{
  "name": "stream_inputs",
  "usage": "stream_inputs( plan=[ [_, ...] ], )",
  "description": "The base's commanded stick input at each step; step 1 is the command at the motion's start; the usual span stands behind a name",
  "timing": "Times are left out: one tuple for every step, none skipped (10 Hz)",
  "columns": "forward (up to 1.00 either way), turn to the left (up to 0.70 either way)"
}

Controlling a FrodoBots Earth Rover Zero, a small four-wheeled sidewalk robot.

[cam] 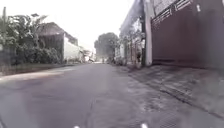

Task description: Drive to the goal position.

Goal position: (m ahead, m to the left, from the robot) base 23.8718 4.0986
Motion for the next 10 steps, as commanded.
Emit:
stream_inputs(
  plan=[
    [1.0,0.0],
    [1.0,0.0],
    [1.0,0.0],
    [1.0,0.0],
    [1.0,0.0],
    [1.0,0.0],
    [1.0,0.0],
    [1.0,0.0],
    [1.0,0.0],
    [1.0,0.0]
  ],
)
